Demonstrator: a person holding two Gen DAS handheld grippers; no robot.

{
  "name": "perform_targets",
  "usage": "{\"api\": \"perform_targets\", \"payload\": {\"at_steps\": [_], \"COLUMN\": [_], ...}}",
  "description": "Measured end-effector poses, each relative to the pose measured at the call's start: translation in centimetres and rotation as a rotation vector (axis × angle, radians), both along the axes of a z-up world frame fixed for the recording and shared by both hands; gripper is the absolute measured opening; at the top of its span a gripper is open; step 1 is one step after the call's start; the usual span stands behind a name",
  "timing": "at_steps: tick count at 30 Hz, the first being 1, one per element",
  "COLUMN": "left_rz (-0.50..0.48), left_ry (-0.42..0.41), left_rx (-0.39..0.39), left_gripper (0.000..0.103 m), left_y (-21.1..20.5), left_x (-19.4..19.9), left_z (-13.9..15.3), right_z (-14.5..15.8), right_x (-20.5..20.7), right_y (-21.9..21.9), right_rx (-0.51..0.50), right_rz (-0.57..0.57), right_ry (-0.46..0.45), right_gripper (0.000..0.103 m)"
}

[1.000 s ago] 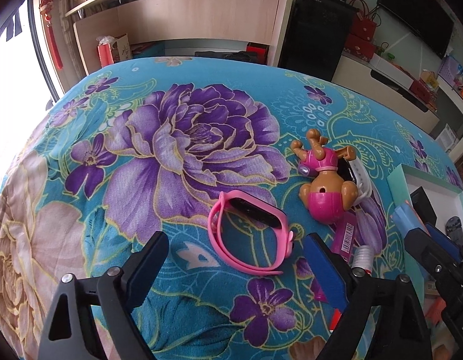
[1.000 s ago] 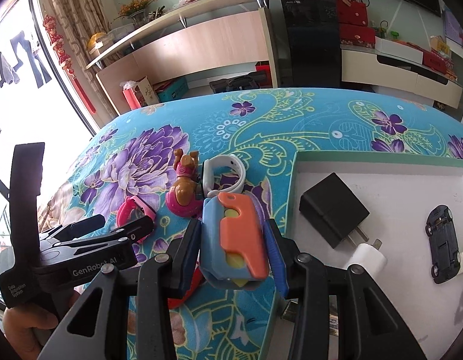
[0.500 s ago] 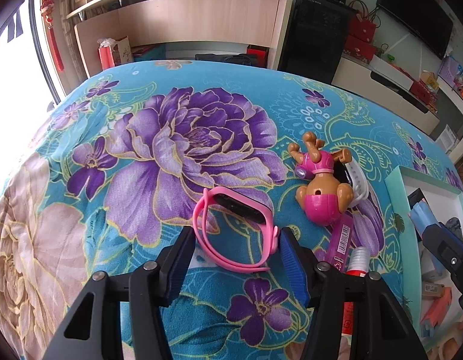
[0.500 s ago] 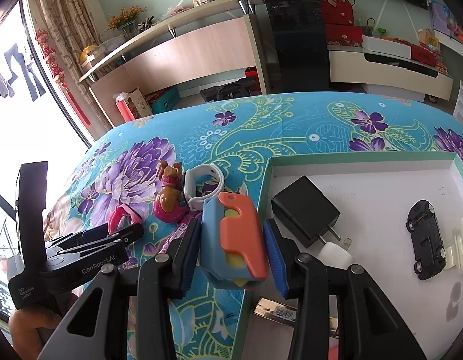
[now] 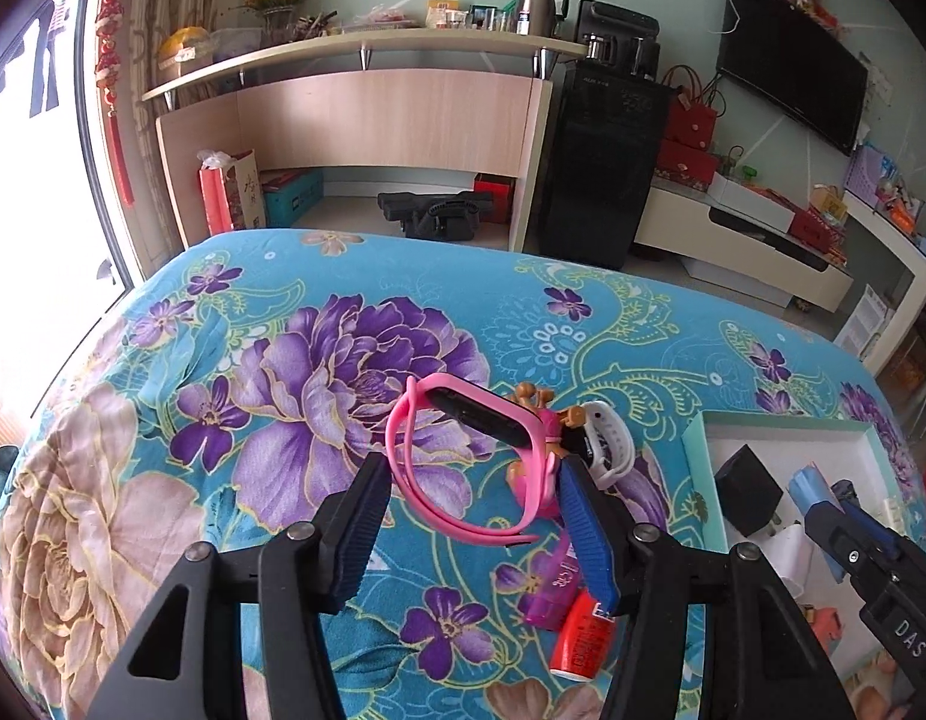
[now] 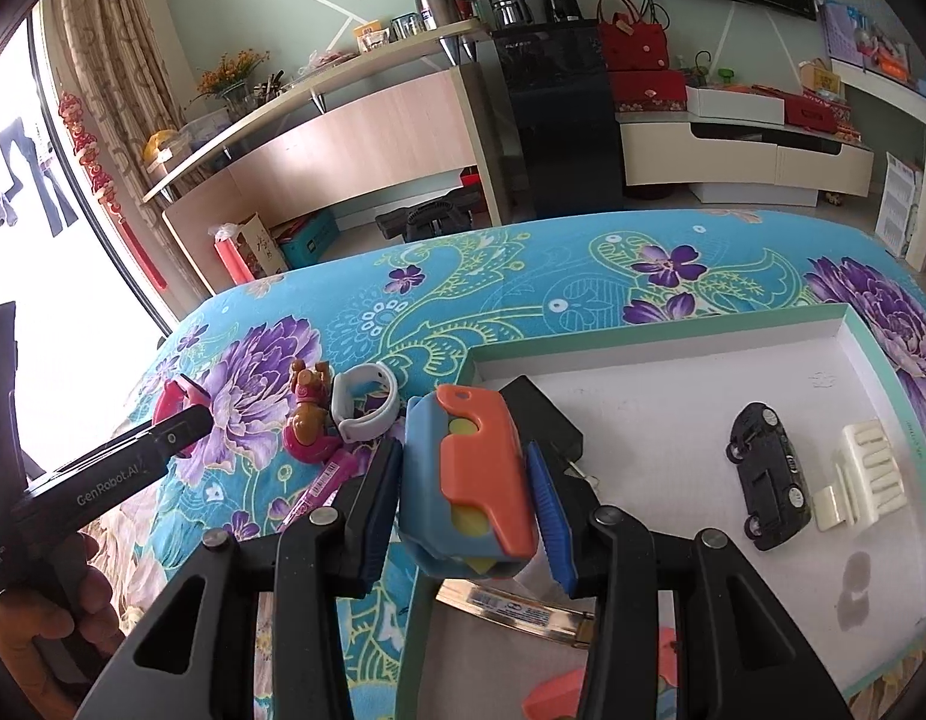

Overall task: Organize rigid objects
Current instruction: 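Carry the toy with the right tool while the left tool carries the pink band over the tray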

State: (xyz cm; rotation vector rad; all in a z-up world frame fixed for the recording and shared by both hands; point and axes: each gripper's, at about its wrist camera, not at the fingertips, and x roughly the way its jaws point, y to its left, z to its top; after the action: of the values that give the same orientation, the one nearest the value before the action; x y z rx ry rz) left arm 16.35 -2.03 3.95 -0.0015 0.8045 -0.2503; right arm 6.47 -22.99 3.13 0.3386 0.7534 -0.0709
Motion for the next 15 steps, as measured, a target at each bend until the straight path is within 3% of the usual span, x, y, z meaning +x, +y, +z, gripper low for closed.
{"api": "perform_targets", "payload": {"at_steps": [15], "left_rz": [-0.284], "left_ry": [-0.06], "left_rx": [0.062], "left_gripper": [0.06], "left_y": [-11.0], "left_x": [-4.6], "left_z": [1.2], "right_z": [0.2], "right_x": [-5.2], "right_y": [-6.5], "right_rx": [0.021], "right_rz": [-0.185], "right_ry": [0.024], "right_gripper": [0.044]}}
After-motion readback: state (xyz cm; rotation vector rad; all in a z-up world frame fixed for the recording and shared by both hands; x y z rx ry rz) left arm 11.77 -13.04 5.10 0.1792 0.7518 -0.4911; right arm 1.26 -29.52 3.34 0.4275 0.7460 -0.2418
